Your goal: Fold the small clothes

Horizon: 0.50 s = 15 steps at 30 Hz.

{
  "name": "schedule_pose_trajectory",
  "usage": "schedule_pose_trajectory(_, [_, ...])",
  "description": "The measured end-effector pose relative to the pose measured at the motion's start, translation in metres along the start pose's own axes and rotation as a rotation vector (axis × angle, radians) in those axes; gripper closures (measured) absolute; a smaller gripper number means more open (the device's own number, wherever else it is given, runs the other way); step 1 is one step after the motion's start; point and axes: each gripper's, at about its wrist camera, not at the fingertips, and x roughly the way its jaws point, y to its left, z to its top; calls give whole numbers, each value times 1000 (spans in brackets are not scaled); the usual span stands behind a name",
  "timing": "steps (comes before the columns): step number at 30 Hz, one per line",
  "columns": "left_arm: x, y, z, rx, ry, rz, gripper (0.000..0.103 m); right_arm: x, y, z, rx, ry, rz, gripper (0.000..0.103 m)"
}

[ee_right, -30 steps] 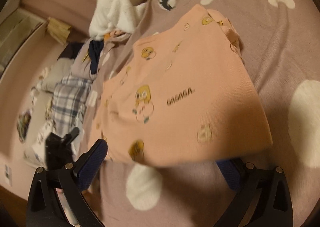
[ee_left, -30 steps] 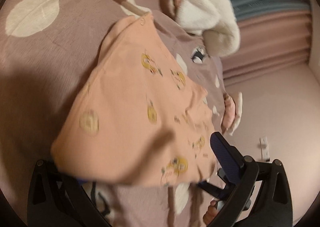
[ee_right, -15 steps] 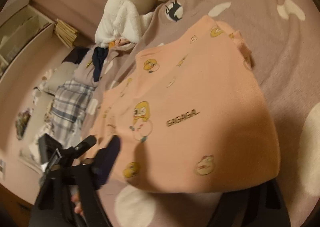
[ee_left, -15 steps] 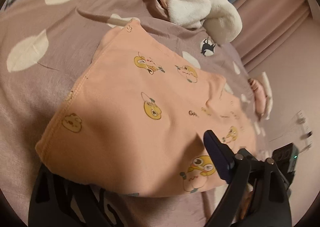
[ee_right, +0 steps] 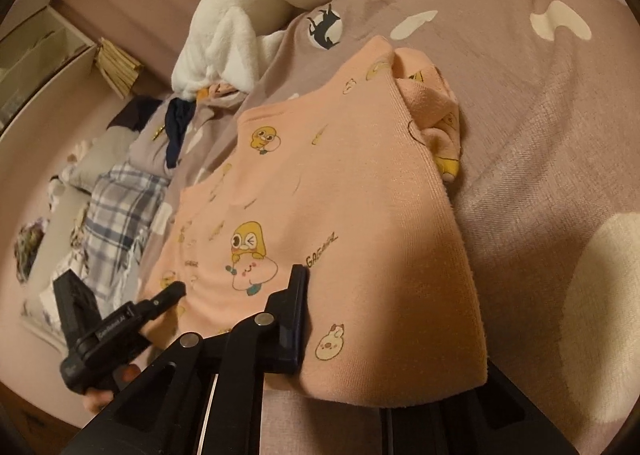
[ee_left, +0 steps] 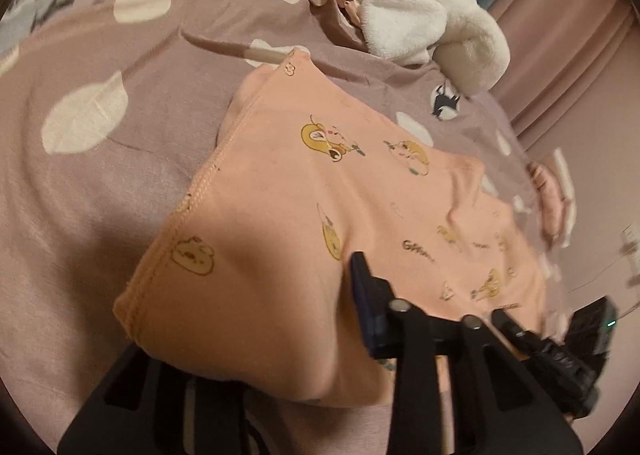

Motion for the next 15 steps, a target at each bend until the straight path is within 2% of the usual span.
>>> schedule_pose_trajectory(2, [2, 1, 1, -21, 22, -44, 87, -1, 1, 0, -3, -4, 6, 89])
schedule_pose_trajectory(4, [-1, -4, -1, -3, 14, -31, 88, -3, 3, 0, -8, -12, 23, 91])
schedule_pose_trajectory(6, [-6, -9, -2, 5, 6, -46, 92, -7, -1, 0, 21, -37, 93, 91])
schedule_pose_trajectory(9, [-19, -11, 0, -31, -22, -128, 94, -16, -4, 3, 48, -73, 163, 94])
schedule_pose_trajectory(11, [-27, -13, 1, -49, -25, -182, 95, -20, 0, 3, 28, -79, 156, 96])
schedule_pose_trajectory(15, [-24, -17, -2, -46, 3, -143, 95, -20, 7, 0, 3, -74, 143, 96])
